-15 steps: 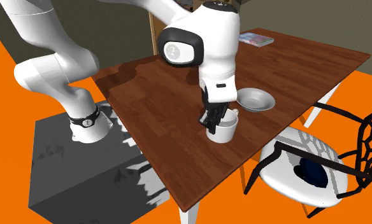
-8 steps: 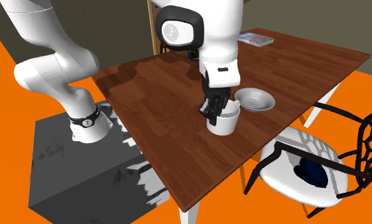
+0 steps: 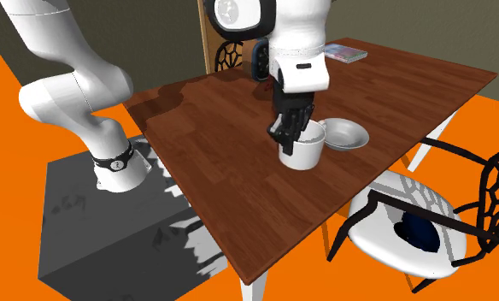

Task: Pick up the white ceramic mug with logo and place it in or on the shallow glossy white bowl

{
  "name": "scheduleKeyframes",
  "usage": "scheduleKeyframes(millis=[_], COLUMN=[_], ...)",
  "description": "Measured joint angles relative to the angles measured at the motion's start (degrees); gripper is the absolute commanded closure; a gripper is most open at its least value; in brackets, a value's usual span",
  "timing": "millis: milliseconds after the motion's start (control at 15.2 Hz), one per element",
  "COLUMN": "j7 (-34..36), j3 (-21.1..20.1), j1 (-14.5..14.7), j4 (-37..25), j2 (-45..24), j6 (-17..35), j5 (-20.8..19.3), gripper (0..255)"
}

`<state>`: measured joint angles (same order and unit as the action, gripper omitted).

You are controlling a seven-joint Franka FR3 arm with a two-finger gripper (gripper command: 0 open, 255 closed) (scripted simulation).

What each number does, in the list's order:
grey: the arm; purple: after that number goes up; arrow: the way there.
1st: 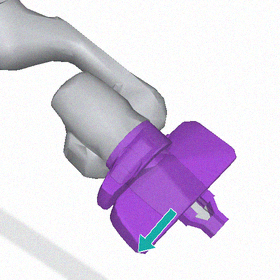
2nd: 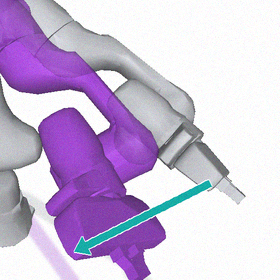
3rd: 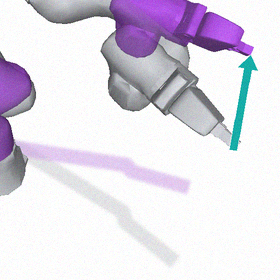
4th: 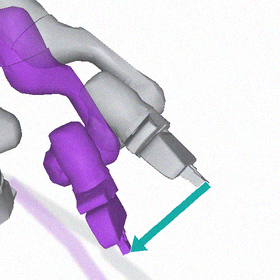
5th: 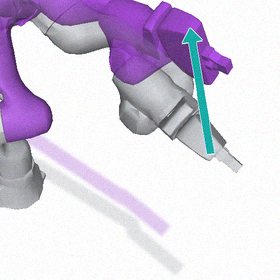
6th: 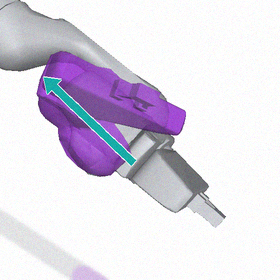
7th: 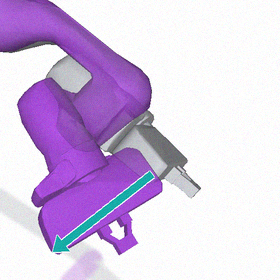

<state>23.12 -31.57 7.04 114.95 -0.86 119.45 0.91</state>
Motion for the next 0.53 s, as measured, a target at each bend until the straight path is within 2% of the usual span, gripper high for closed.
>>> scheduleKeyframes(millis=[198,528], j7=[0.7,8.2], j3=[-0.3,-3.0], j1=[0.3,4.0], j4=[-2.3,-8.7], j2=[-0.3,-5.5], j6=[-2.0,-4.1], j5=[-0.2,-4.0], gripper=[255,255])
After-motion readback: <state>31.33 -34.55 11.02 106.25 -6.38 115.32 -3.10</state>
